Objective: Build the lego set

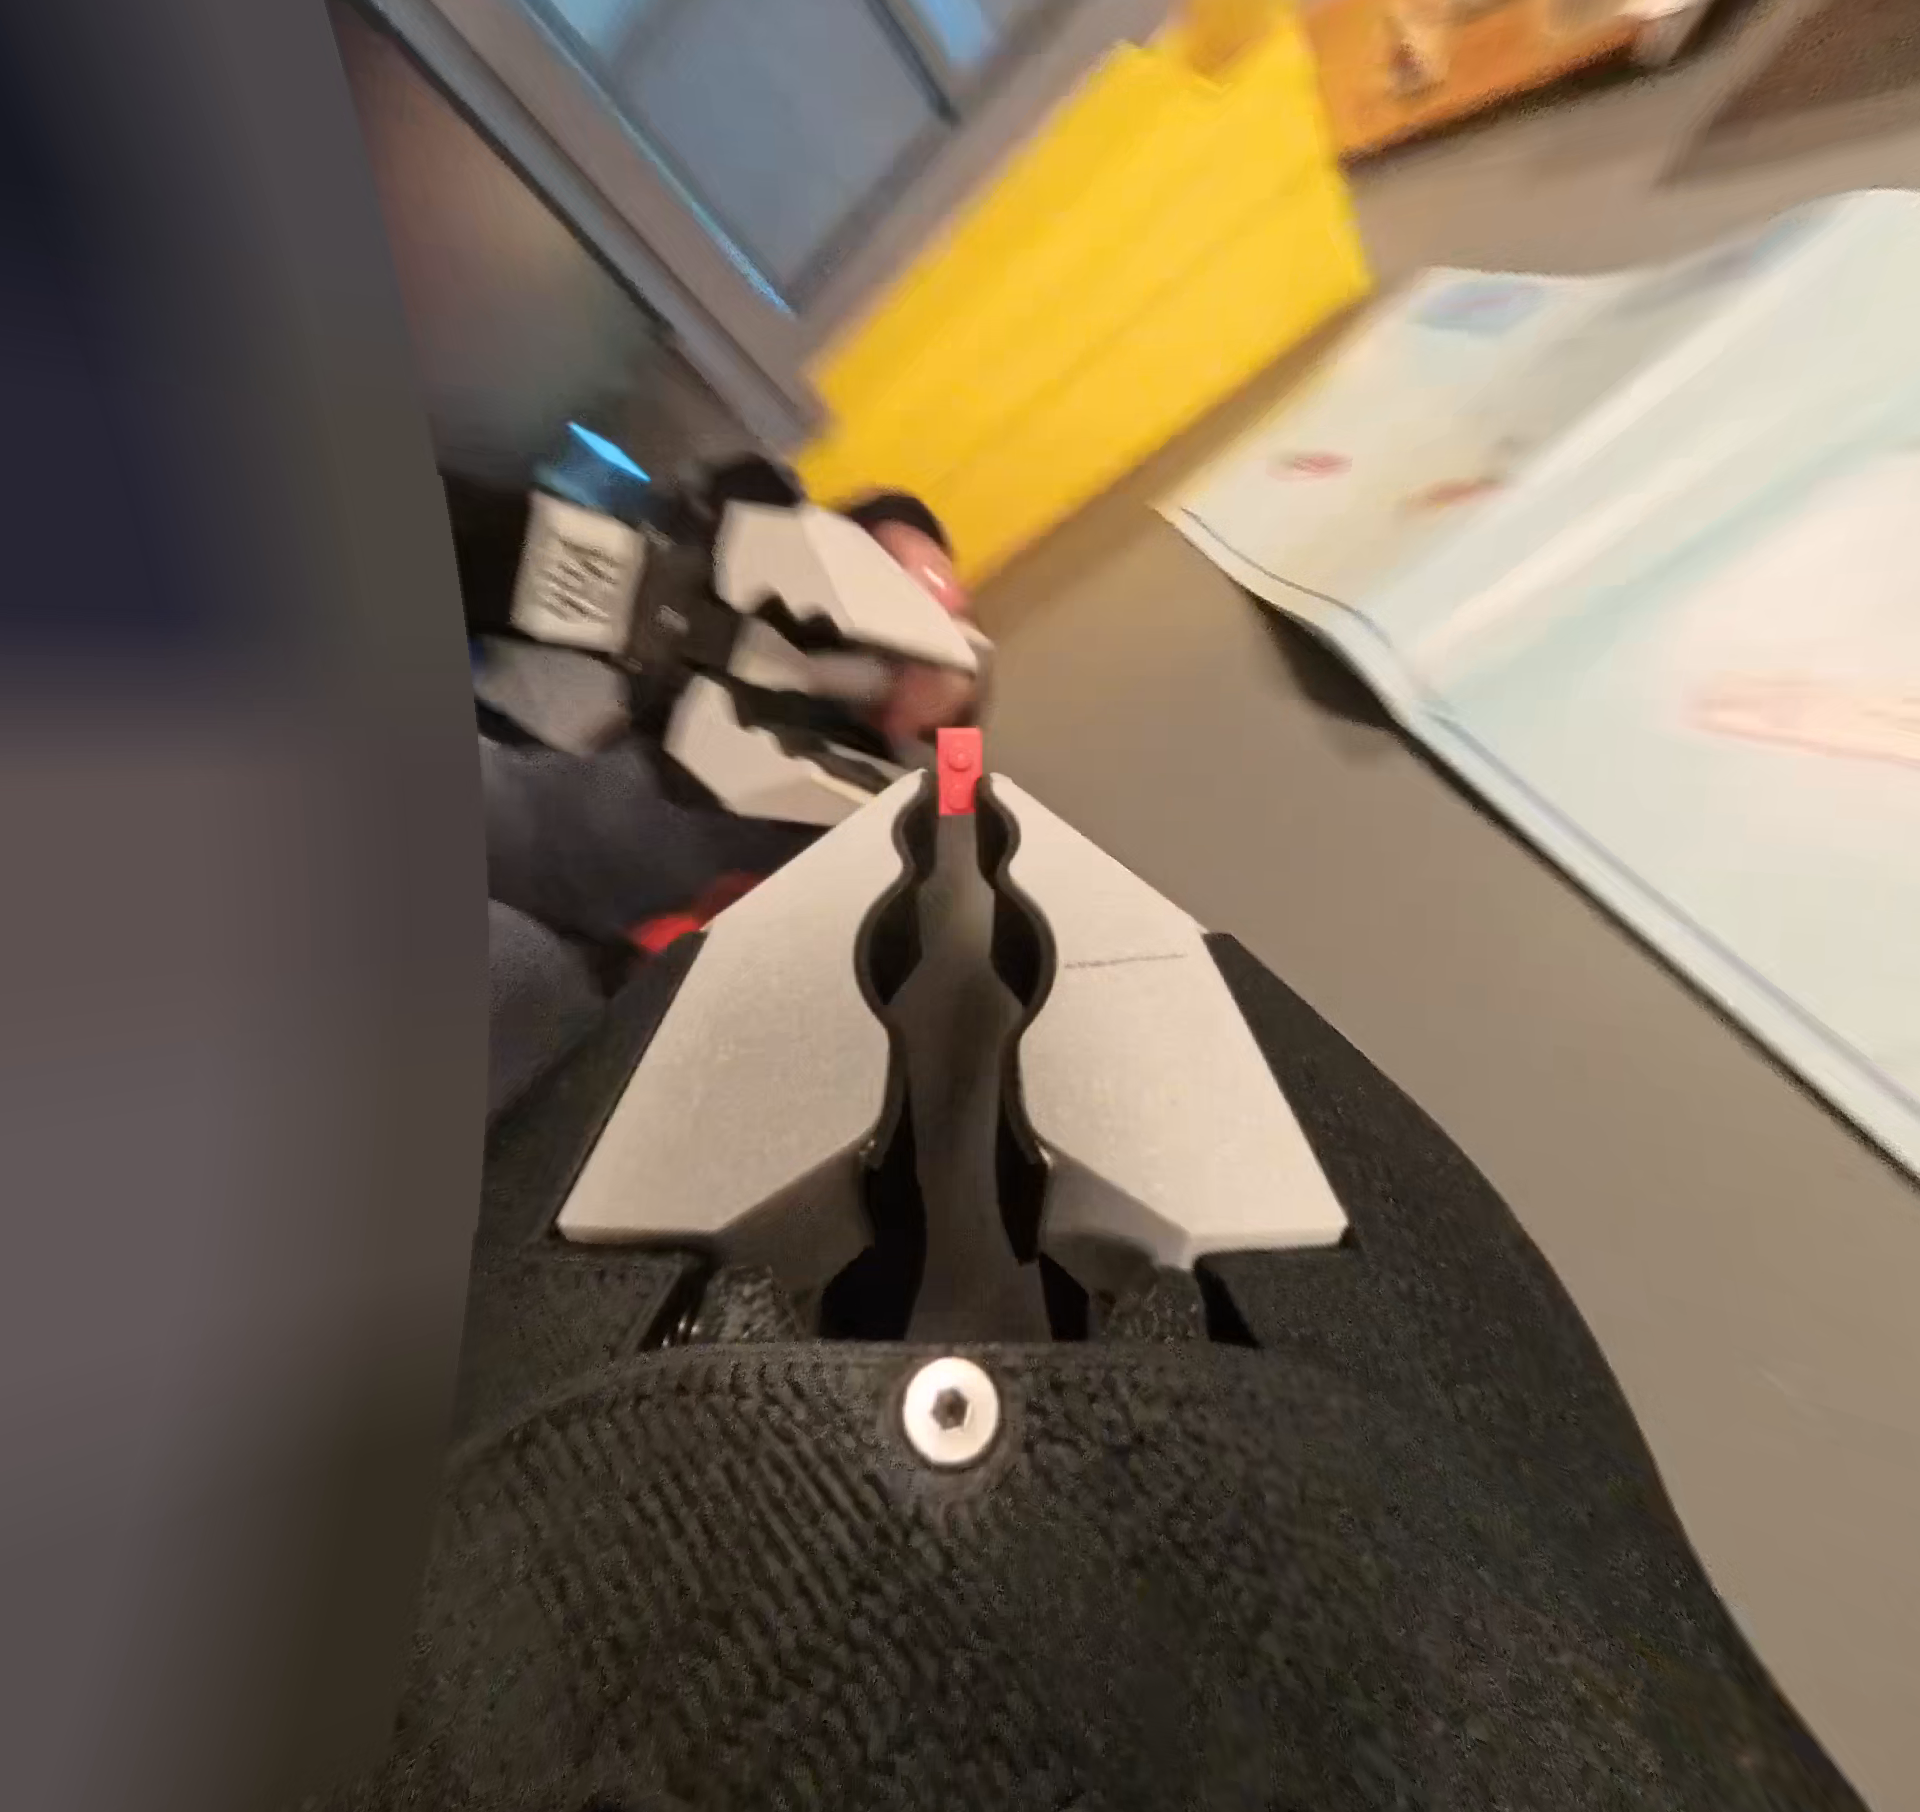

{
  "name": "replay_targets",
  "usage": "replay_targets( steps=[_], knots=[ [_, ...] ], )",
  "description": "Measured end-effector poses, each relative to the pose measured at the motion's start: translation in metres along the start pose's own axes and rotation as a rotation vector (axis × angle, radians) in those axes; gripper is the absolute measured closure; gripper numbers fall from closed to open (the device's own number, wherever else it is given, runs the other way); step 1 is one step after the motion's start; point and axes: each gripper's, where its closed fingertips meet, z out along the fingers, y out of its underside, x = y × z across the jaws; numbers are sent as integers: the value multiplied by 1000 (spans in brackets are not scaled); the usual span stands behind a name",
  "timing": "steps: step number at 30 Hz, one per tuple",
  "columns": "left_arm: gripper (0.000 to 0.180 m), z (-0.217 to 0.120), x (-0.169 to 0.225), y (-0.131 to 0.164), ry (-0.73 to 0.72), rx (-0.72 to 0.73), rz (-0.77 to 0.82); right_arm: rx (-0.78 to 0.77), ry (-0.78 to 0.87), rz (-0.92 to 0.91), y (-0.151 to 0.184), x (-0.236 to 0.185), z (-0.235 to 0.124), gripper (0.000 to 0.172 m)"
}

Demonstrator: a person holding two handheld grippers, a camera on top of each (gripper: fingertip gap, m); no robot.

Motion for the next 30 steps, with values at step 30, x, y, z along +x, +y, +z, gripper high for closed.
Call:
replay_targets(
  steps=[30],
  knots=[
    [155,-12,51,74,354,-426,-177,-446,484,-196,60,60,-42,149]
  ],
)
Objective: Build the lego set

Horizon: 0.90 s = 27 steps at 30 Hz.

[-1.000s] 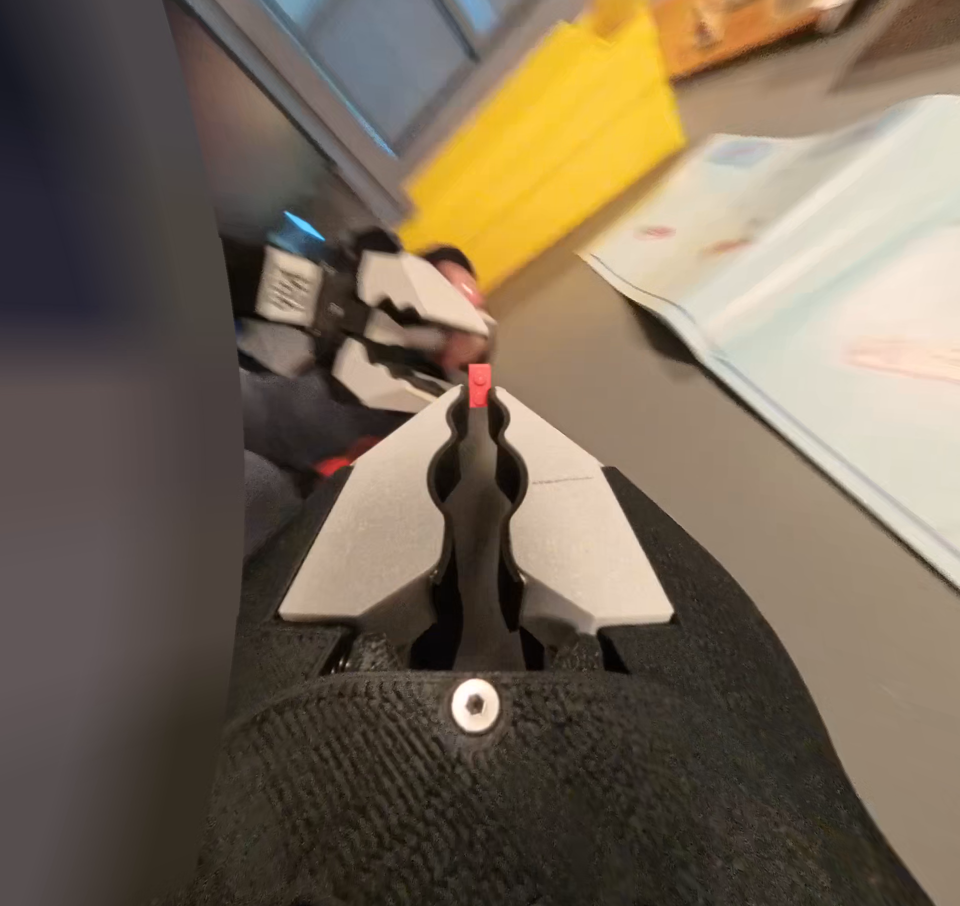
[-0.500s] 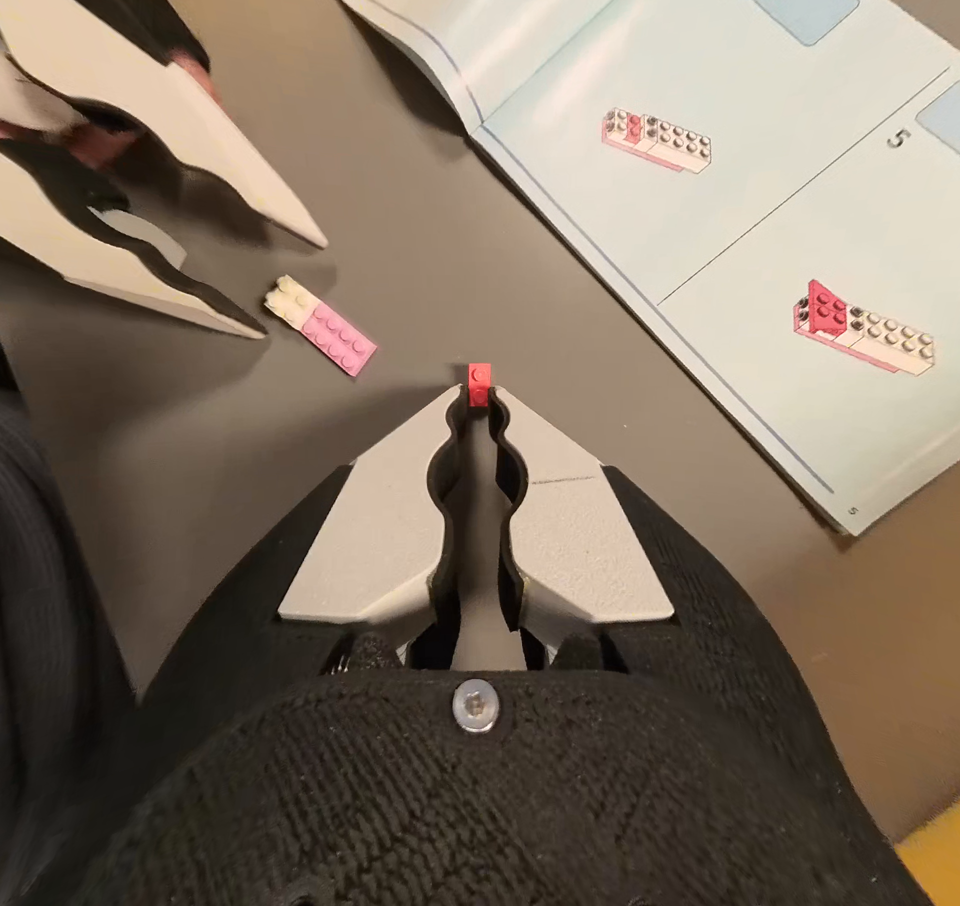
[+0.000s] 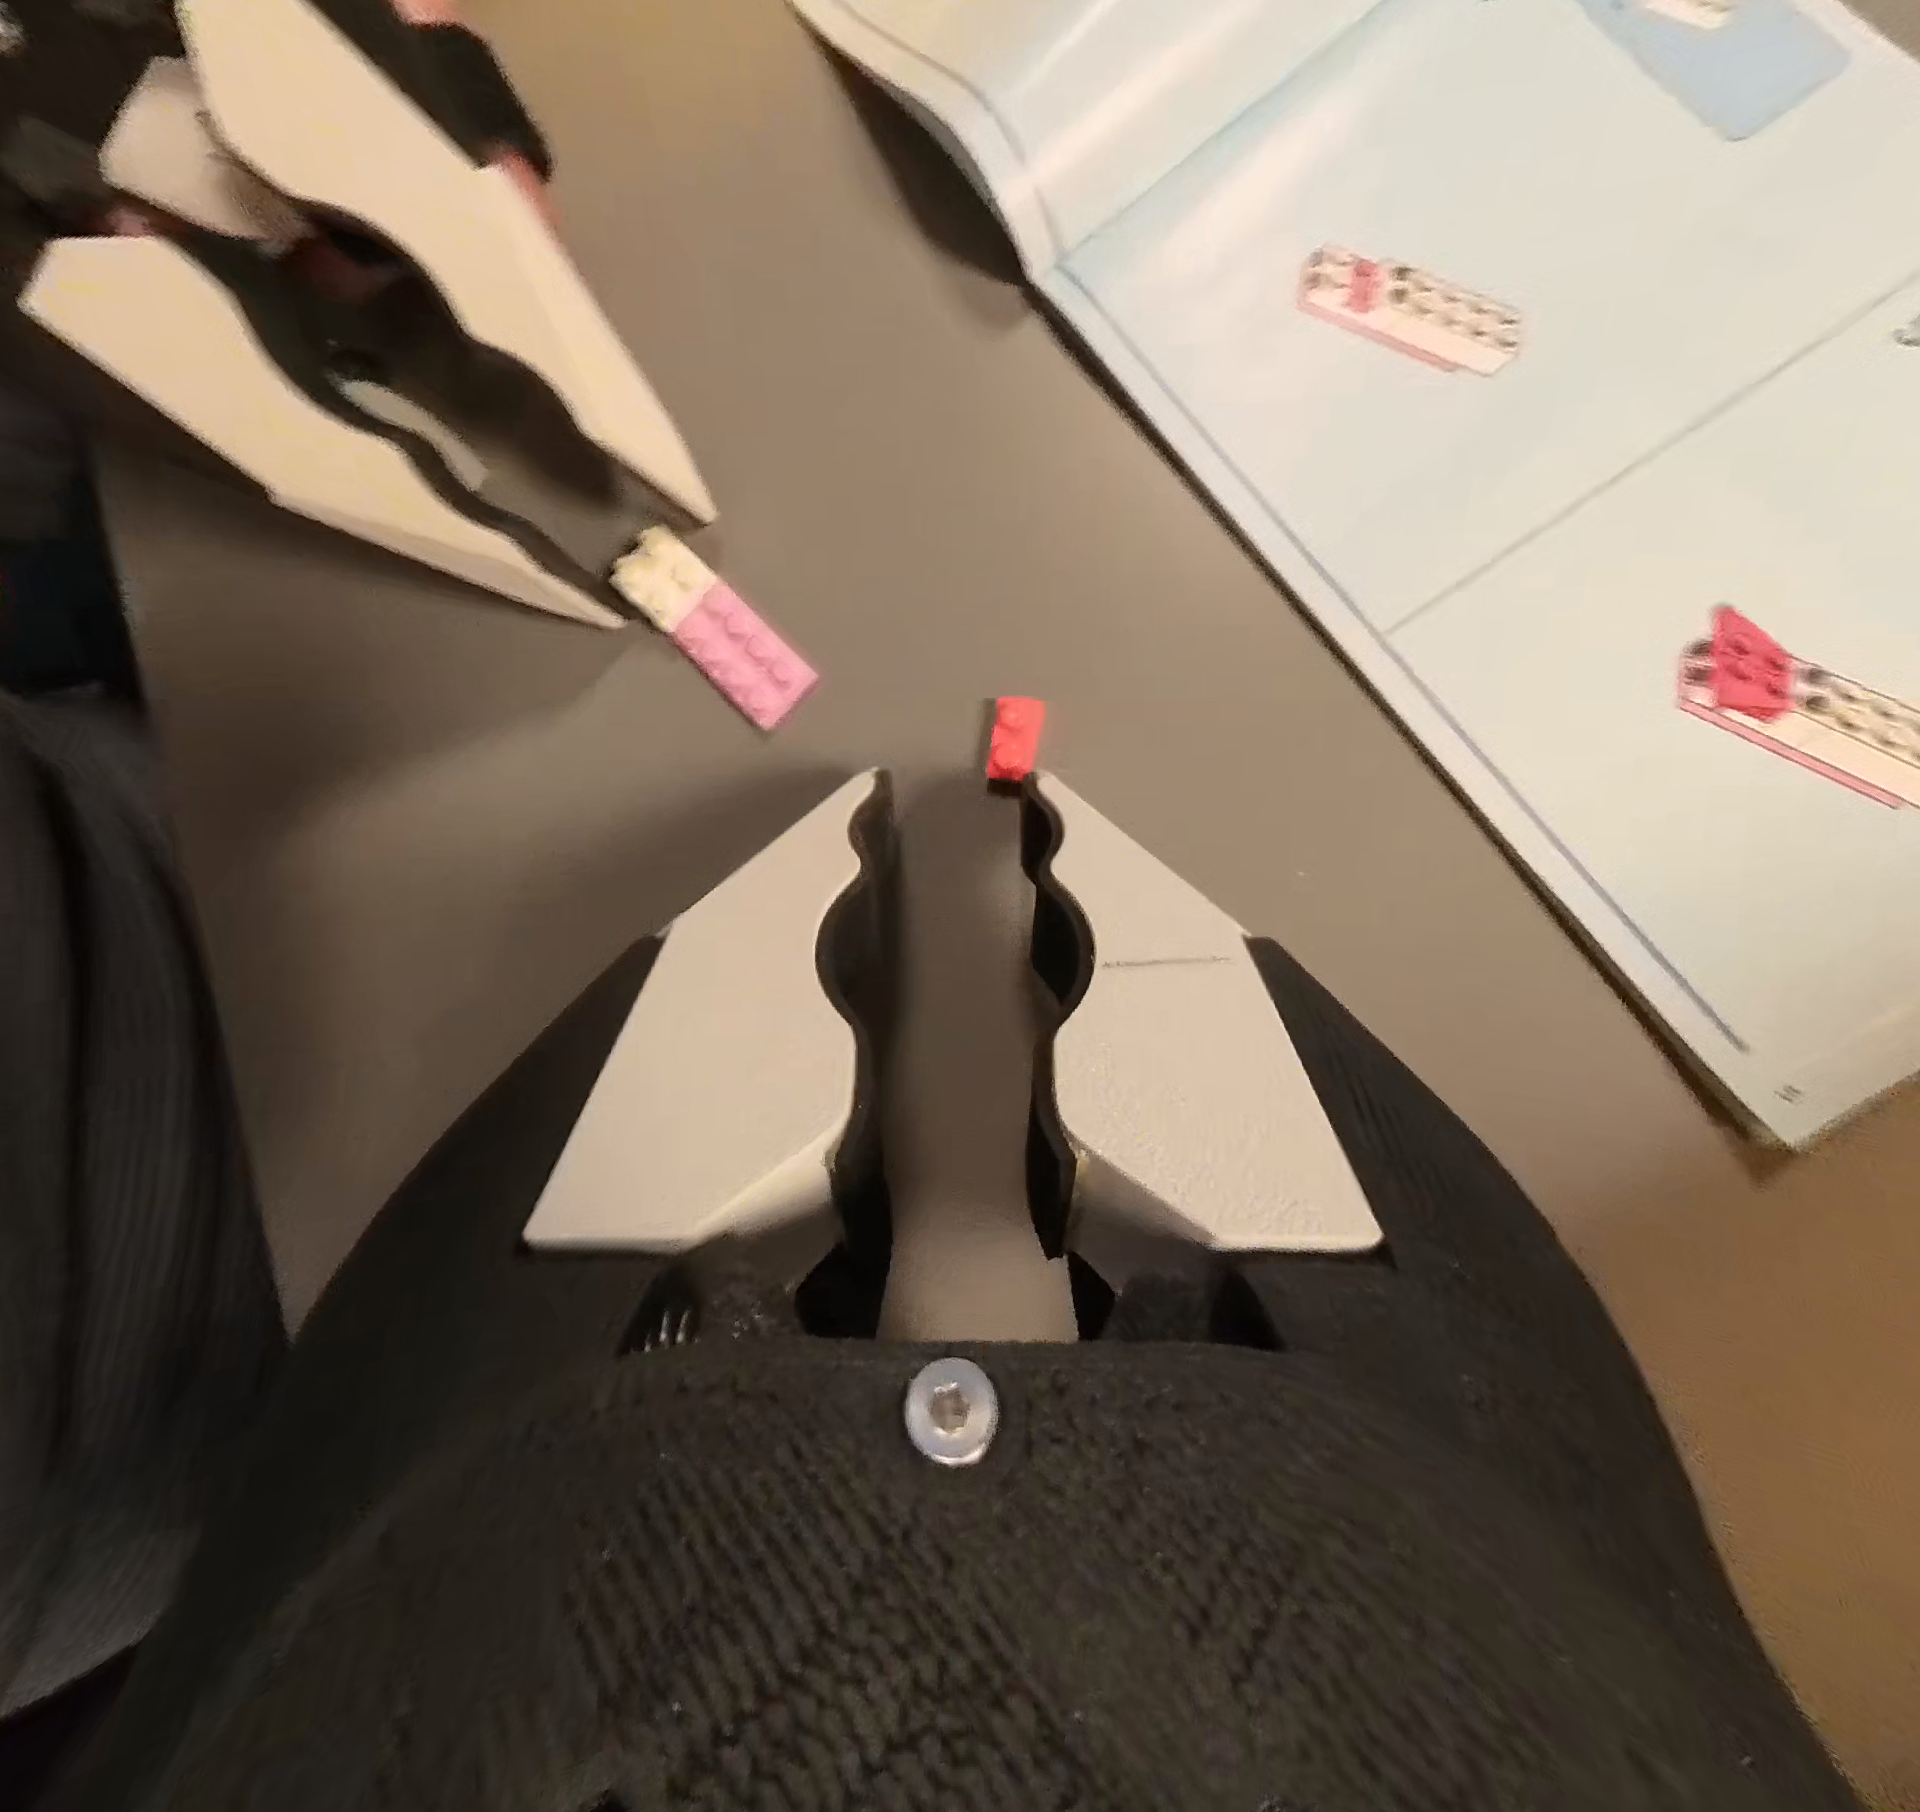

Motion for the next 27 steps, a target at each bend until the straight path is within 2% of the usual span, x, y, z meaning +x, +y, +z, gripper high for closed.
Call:
replay_targets(
  steps=[2,7,12,20,22,24,27],
  knots=[
    [155,0,0,0,2,0,-1,-6,-63,-28,1,-11,1,149],
    [155,1,0,0,17,1,-17,119,-10,-221,-17,-4,-4,147],
    [157,2,1,-1,36,0,-32,97,-7,-408,-7,3,9,141],
    [164,3,3,-2,60,2,-6,103,-120,-461,-7,-1,10,140],
    [164,3,3,-2,68,1,-11,102,-134,-454,-7,-1,10,143],
    [164,3,4,-1,75,1,-18,102,-136,-446,-7,1,9,156],
    [164,3,4,-1,86,1,-29,97,-150,-432,-6,-1,9,157]
  ],
)
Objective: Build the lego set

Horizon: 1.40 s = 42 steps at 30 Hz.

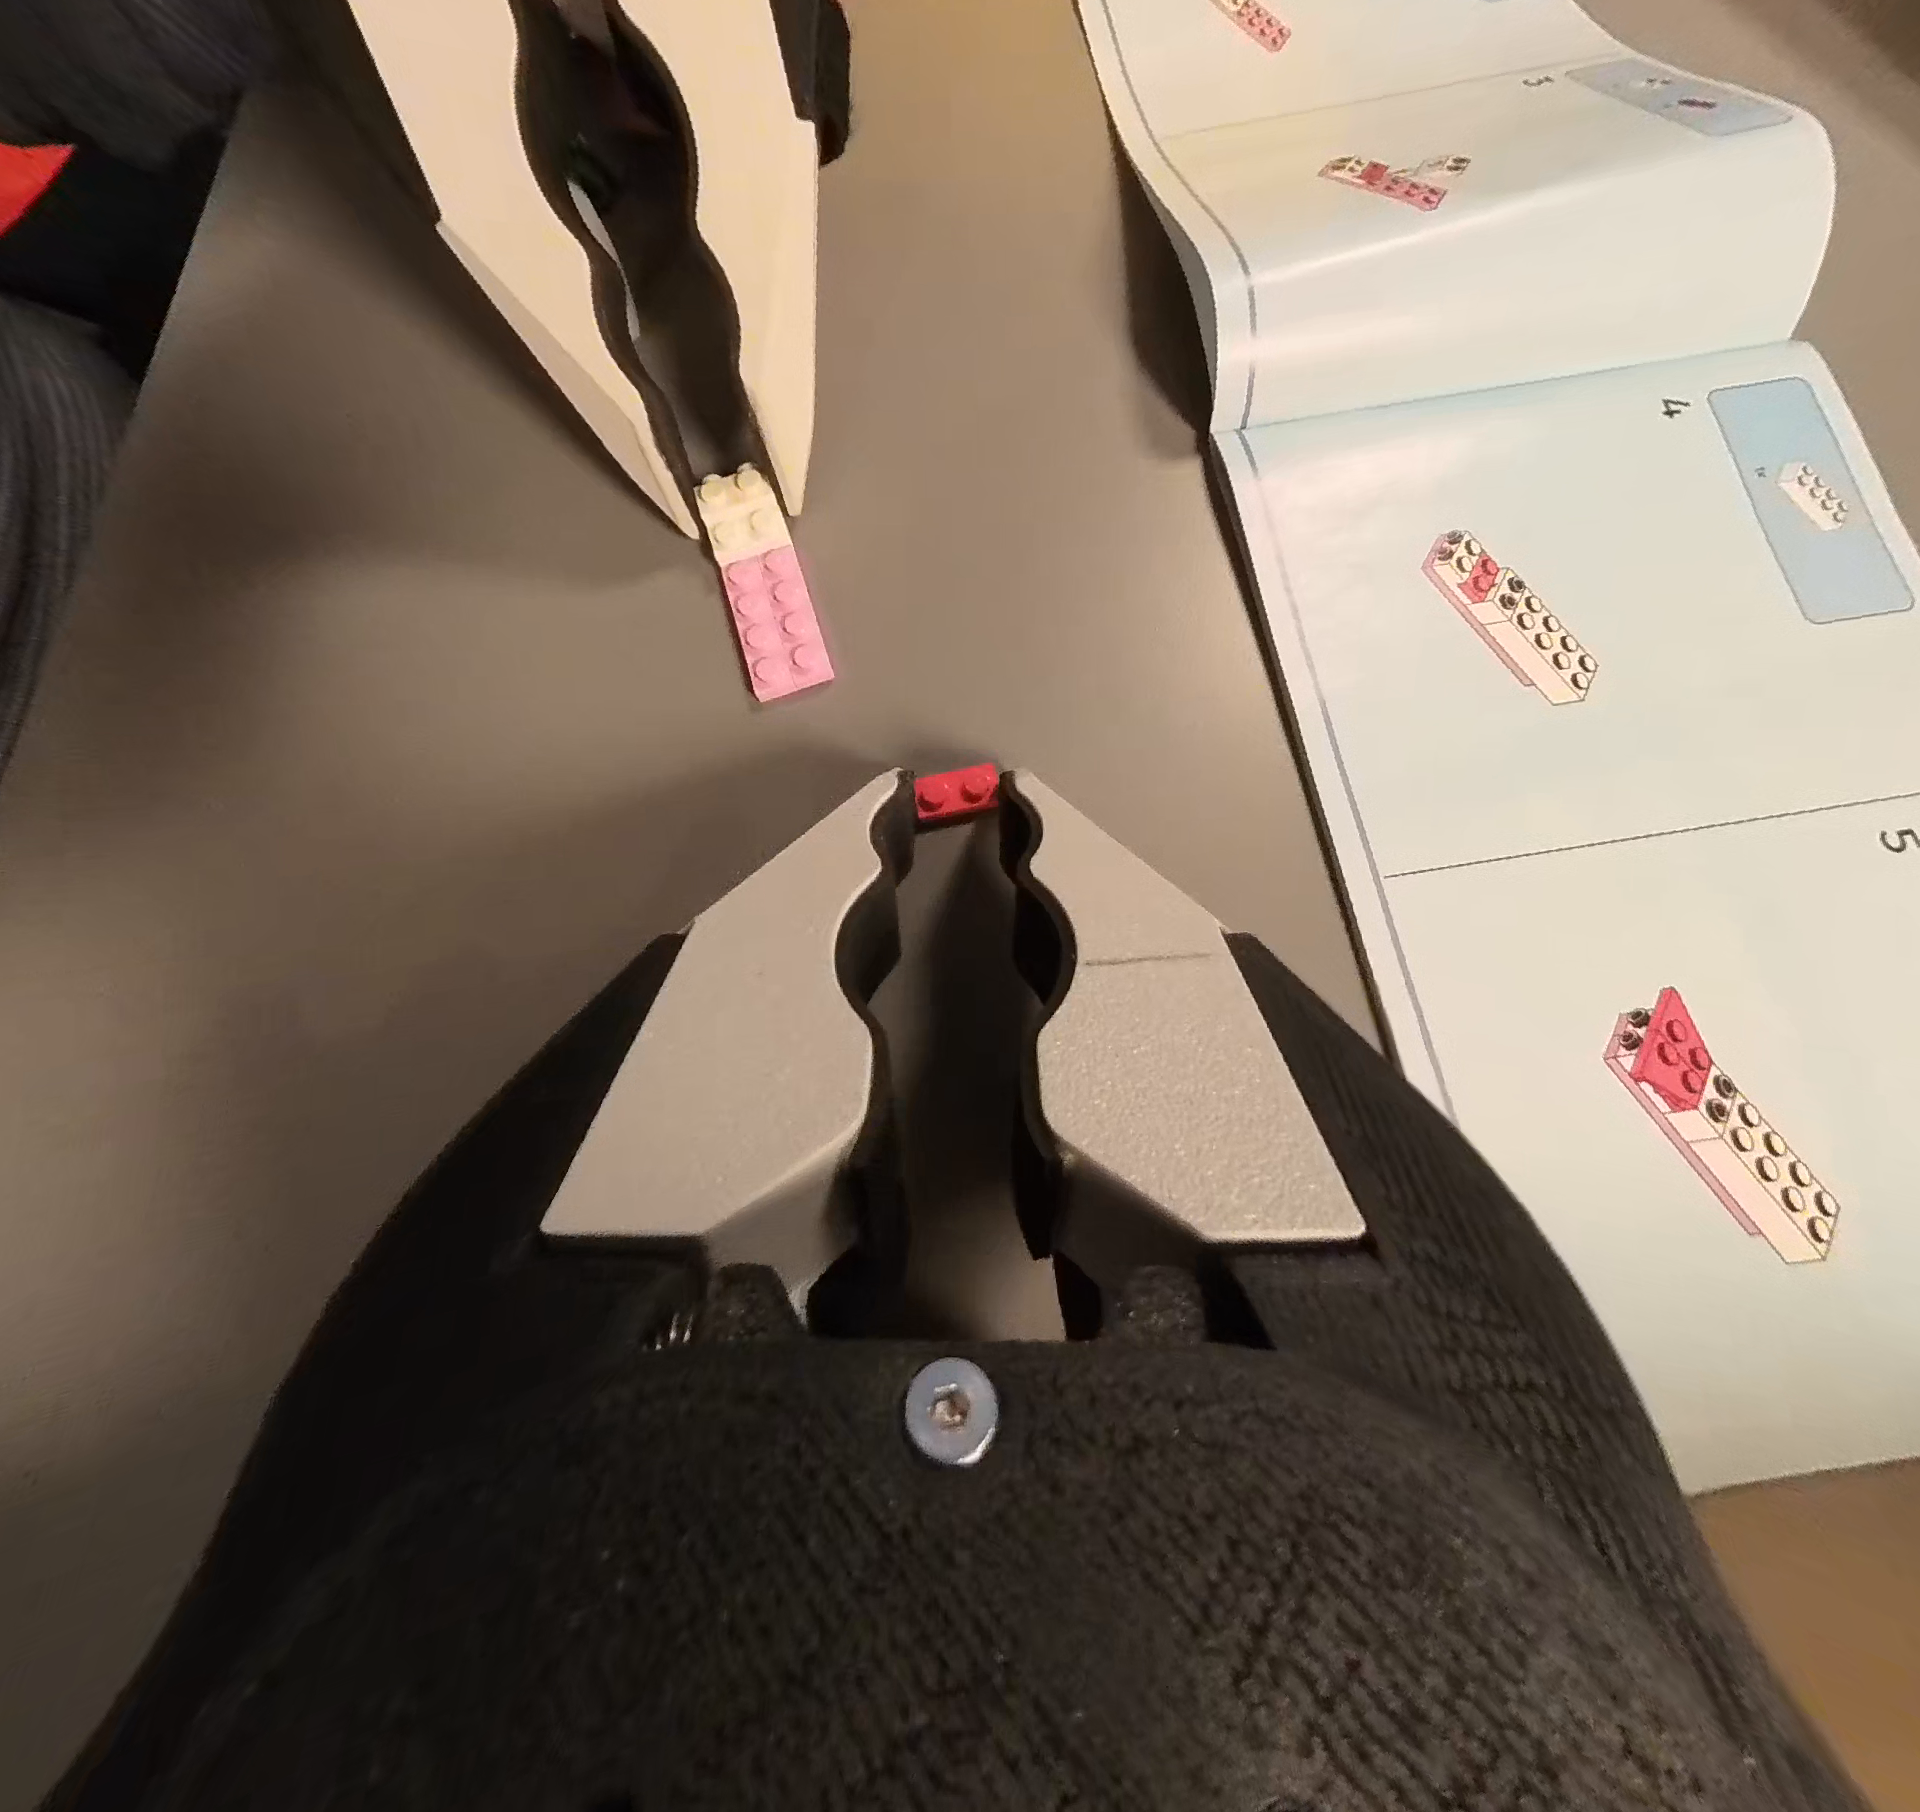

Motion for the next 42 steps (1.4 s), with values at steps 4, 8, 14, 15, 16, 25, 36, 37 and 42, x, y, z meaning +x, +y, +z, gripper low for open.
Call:
replay_targets(
  steps=[4,8,14,15,16,25,36,37,42],
  knots=[
    [164,0,0,0,8,0,-10,55,-43,4,-16,-13,3,158],
    [150,0,-7,0,-48,3,-13,74,-83,-48,-34,-34,16,158],
    [156,1,-3,-1,-27,3,6,64,-70,-73,-36,-38,23,158],
    [158,2,-3,-1,-23,1,9,67,-67,-73,-37,-37,23,158],
    [164,2,-3,-1,-25,0,8,68,-65,-76,-37,-38,23,158],
    [164,2,-3,-3,-42,4,28,85,-55,-76,-40,-38,23,158],
    [164,-3,-7,-8,-59,56,7,110,-20,-83,-45,-35,20,158],
    [164,-3,-8,-9,-58,63,3,112,-18,-84,-45,-35,20,158],
    [164,-6,-8,-12,-56,85,-8,108,-6,-95,-46,-35,20,158]
  ],
)
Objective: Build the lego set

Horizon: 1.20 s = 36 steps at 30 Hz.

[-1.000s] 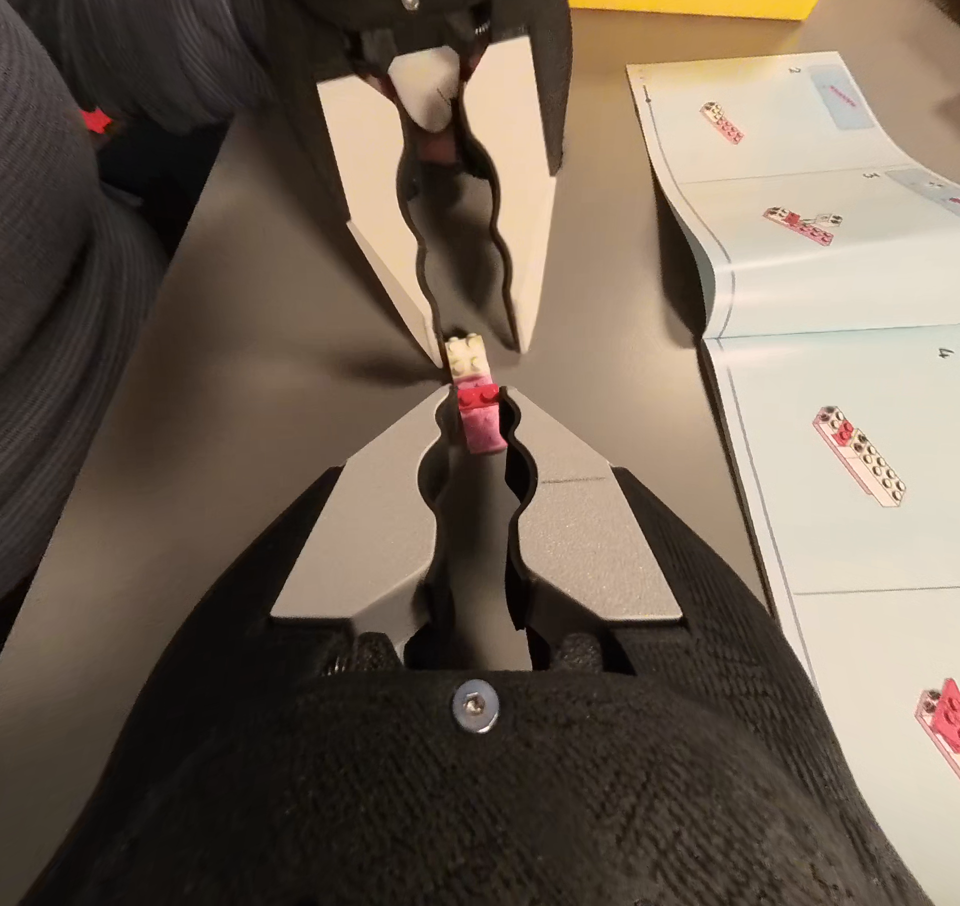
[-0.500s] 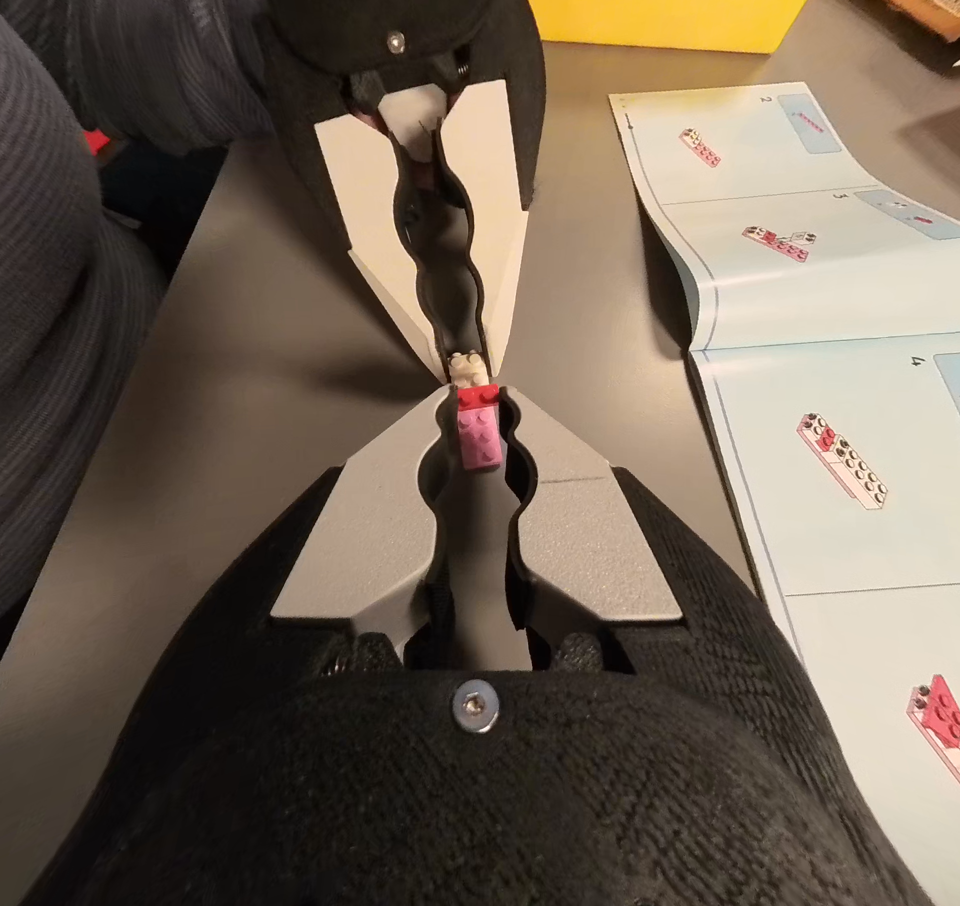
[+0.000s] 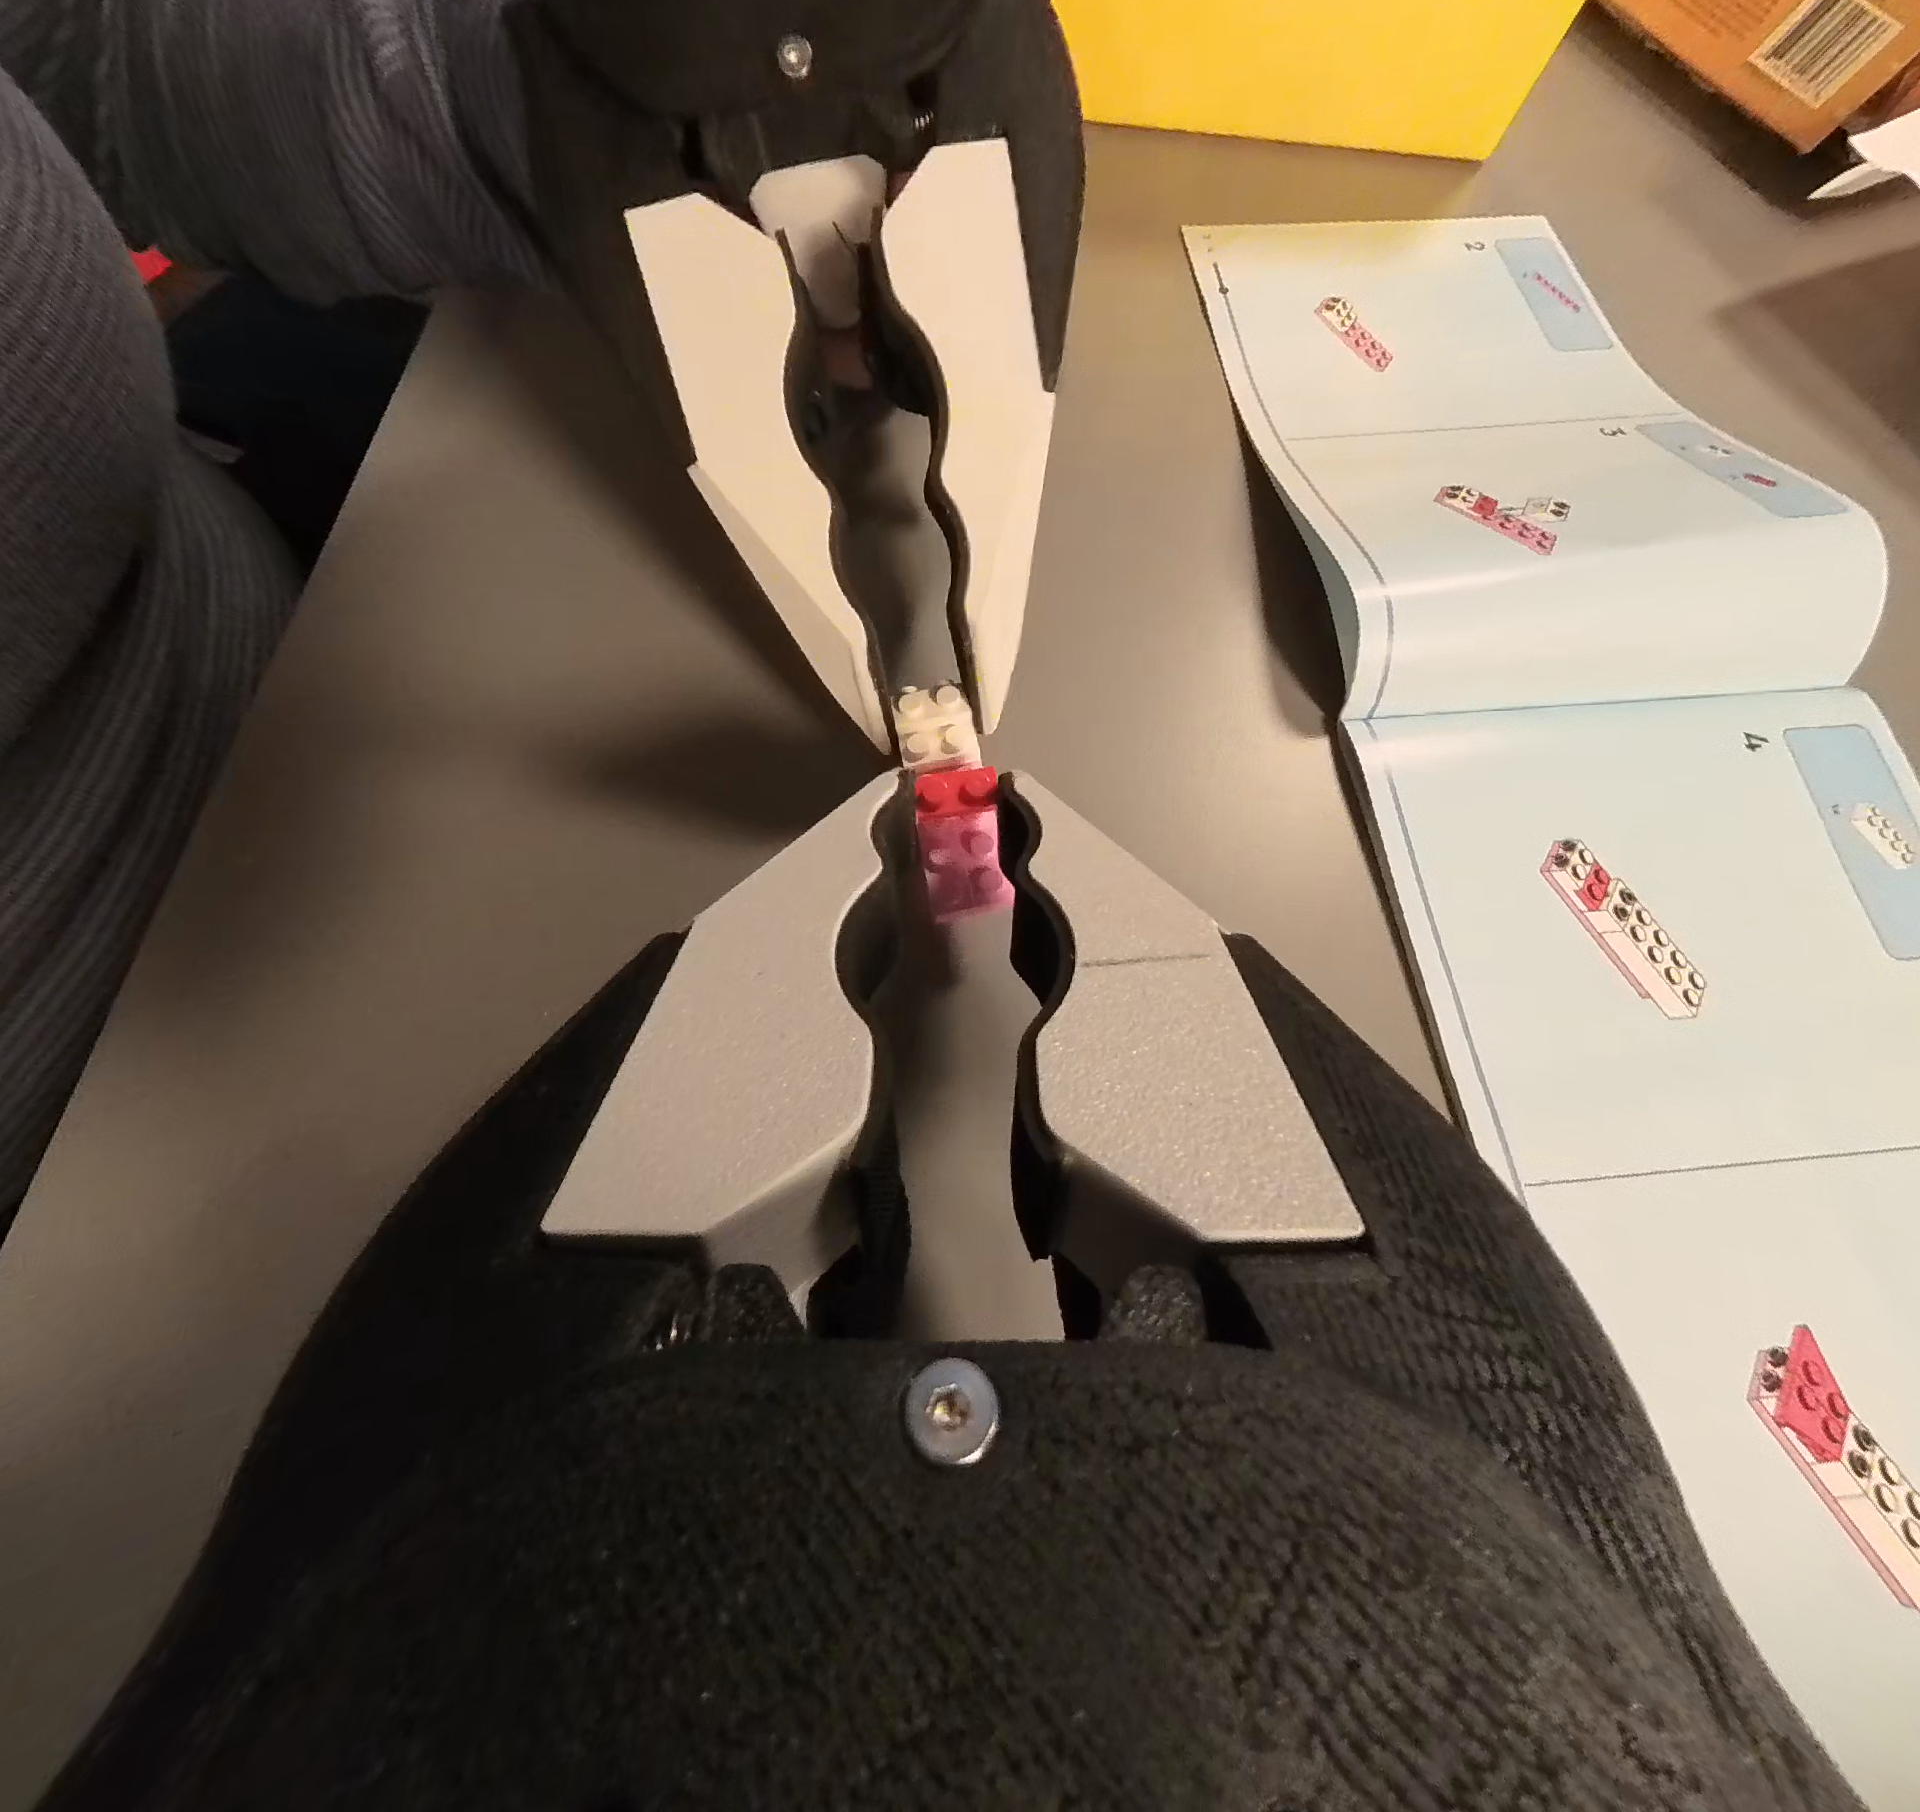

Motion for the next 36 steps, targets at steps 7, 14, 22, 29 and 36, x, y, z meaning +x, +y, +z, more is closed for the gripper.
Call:
replay_targets(
  steps=[7,14,22,29,36],
  knots=[
    [164,0,1,-3,4,17,-2,13,3,-13,-4,-2,1,159],
    [164,0,1,-3,2,17,1,17,-13,-15,-7,-6,5,159],
    [164,0,3,-6,8,30,7,3,-15,-18,-7,-8,9,158],
    [164,-1,2,-7,6,38,1,12,4,-25,-9,-6,8,154],
    [164,-3,-7,-9,-40,60,-48,71,123,-194,-20,-2,5,116]
  ],
)
